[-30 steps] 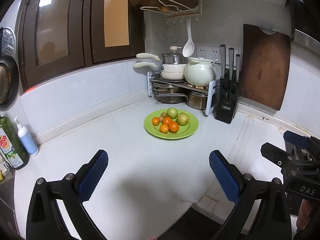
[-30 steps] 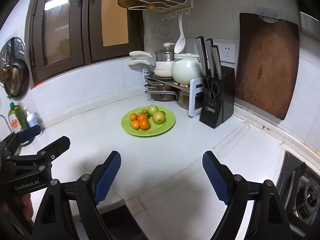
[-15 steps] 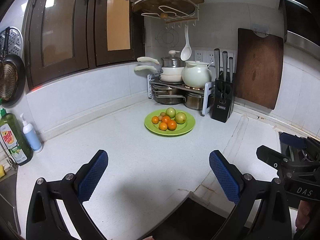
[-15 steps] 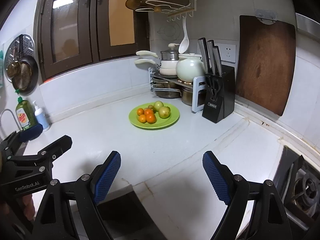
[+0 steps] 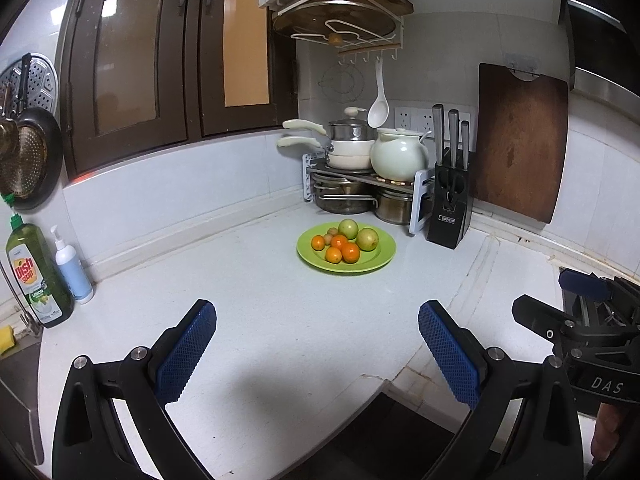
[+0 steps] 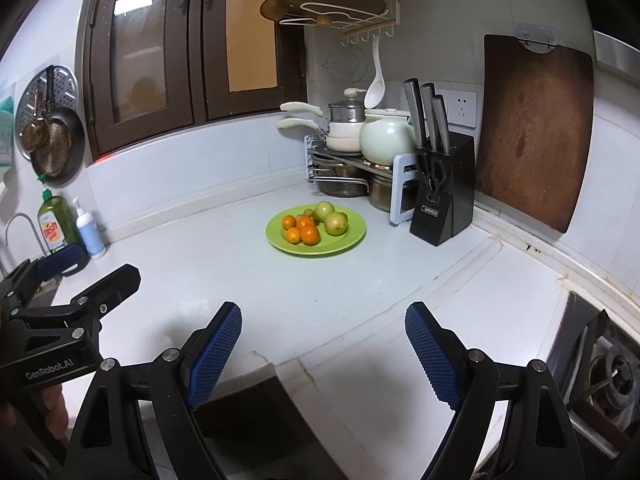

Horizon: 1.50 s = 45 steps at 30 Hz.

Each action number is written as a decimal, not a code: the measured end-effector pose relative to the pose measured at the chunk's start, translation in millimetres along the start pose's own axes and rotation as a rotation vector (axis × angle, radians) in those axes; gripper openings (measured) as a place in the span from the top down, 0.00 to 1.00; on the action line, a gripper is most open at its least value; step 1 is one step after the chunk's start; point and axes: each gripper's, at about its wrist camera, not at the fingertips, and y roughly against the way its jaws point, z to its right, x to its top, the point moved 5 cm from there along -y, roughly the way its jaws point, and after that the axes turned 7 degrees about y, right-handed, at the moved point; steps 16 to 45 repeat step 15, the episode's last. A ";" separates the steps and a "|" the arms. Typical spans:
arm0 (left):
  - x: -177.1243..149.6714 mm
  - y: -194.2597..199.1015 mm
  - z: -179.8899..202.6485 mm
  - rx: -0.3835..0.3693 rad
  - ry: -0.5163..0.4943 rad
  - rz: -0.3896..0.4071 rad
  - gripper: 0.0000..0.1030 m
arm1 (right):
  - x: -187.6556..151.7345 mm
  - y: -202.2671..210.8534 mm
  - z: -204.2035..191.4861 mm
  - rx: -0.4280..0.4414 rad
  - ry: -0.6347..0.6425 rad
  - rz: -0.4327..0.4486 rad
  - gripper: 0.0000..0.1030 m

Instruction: Organize fruits

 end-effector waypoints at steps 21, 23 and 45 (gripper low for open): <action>-0.8 1.0 -0.6 0.000 0.001 -0.003 0.00 | 1.0 -0.6 -1.1 -0.002 0.000 -0.002 0.18; -0.8 1.0 -0.6 0.000 0.001 -0.003 0.00 | 1.0 -0.6 -1.1 -0.002 0.000 -0.002 0.18; -0.8 1.0 -0.6 0.000 0.001 -0.003 0.00 | 1.0 -0.6 -1.1 -0.002 0.000 -0.002 0.18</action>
